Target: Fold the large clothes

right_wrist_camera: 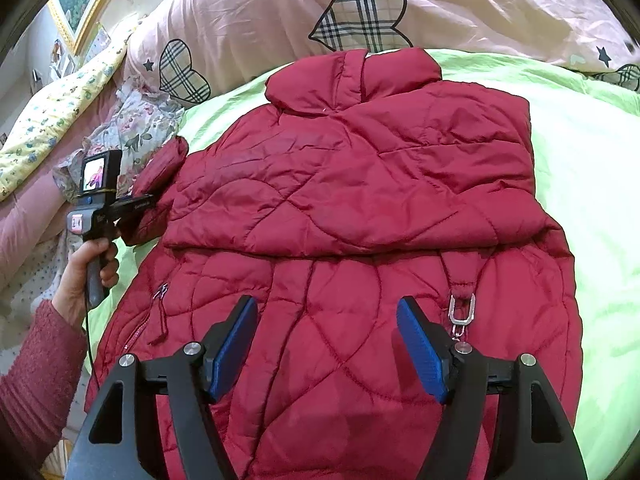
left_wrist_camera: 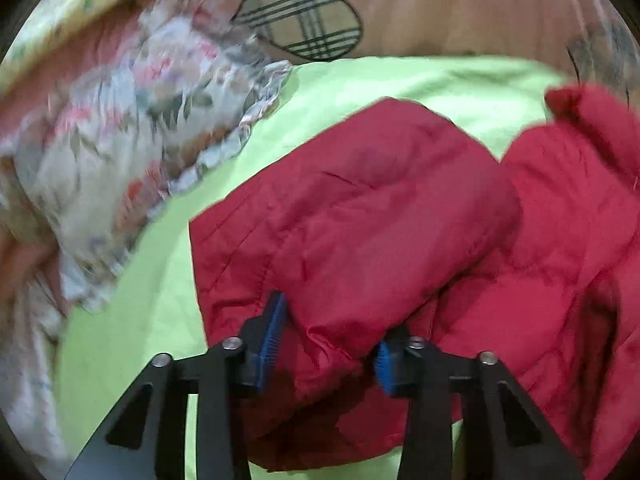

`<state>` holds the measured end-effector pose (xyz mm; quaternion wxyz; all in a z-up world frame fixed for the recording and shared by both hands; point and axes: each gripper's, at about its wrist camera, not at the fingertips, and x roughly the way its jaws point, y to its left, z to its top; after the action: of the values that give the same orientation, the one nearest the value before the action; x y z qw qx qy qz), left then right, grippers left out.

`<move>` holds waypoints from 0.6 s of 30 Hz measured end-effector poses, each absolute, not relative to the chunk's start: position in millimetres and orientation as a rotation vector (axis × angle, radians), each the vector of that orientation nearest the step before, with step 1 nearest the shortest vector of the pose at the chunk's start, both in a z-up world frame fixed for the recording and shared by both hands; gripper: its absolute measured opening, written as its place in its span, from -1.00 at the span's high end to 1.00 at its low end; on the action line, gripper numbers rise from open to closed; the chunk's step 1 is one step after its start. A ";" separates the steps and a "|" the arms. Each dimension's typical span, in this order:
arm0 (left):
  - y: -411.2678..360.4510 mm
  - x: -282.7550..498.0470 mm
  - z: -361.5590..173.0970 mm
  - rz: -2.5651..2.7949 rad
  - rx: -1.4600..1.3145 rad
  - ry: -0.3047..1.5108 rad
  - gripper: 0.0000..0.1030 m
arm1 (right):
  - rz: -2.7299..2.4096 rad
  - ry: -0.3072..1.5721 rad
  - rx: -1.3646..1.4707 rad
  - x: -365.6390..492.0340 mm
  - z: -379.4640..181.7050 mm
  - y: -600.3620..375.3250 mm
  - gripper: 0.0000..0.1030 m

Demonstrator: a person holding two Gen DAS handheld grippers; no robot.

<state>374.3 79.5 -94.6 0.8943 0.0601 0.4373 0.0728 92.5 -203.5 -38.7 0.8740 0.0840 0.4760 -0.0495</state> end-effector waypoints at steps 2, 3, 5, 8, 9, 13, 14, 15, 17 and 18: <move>86.7 374.1 -87.4 0.125 0.059 0.897 0.62 | -0.102 0.991 0.180 92.7 -38.5 -203.4 -0.43; 89.1 373.1 -84.0 0.106 0.028 0.892 0.67 | -0.103 0.990 0.180 93.2 -38.5 -203.1 -0.43; 93.3 368.7 -78.0 0.063 -0.028 0.878 0.70 | -0.099 0.986 0.181 93.5 -38.5 -202.3 -0.43; 100.2 361.3 -67.4 -0.010 -0.123 0.861 0.72 | -0.093 0.981 0.184 93.7 -38.2 -200.2 -0.43; 102.3 358.9 -63.6 -0.035 -0.148 0.852 0.72 | -0.092 0.978 0.186 93.4 -38.0 -199.9 -0.43; 87.7 333.6 -44.2 -0.151 -0.220 0.804 0.72 | -0.097 0.967 0.203 91.9 -35.8 -201.0 -0.43; 82.2 329.6 -39.6 -0.179 -0.230 0.793 0.72 | -0.098 0.963 0.211 91.1 -34.4 -202.2 -0.43; 79.8 328.0 -34.9 -0.203 -0.236 0.783 0.72 | -0.098 0.958 0.222 90.0 -32.6 -203.9 -0.43; 69.5 318.4 -28.8 -0.250 -0.241 0.771 0.72 | -0.098 0.947 0.241 87.7 -29.2 -207.7 -0.43; 64.6 312.4 -28.0 -0.273 -0.238 0.765 0.72 | -0.099 0.941 0.253 86.6 -27.3 -209.9 -0.43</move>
<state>312.4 64.6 -28.0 0.9117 -0.1154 0.3714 -0.1327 86.6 -209.9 -27.3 0.8826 0.1213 0.4517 -0.0473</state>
